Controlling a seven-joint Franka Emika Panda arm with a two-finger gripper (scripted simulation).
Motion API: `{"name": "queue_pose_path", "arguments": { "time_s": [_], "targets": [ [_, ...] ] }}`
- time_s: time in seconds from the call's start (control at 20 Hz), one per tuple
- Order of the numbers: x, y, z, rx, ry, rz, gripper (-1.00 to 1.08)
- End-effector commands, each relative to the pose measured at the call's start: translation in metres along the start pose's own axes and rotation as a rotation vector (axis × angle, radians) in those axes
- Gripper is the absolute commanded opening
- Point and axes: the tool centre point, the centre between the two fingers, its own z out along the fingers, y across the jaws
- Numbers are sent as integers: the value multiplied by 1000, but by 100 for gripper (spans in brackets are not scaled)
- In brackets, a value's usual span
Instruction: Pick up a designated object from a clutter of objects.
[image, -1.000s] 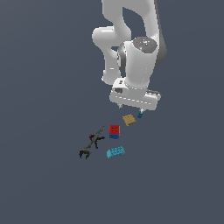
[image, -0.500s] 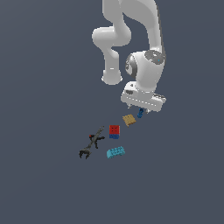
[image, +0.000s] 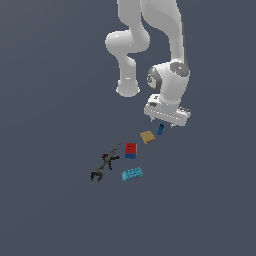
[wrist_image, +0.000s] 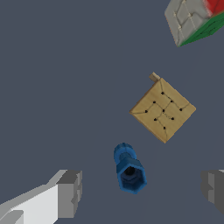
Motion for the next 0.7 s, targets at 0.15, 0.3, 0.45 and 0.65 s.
{"name": "queue_pose_path", "arguments": {
  "time_s": [0.15,0.3,0.45,0.65],
  "targets": [
    [-13,-2,8,3,-2,18,100],
    [-15,-2,9,3,-2,20,100],
    [-14,-2,9,3,-2,18,100],
    [-15,-2,17,3,-2,18,100]
  ]
}}
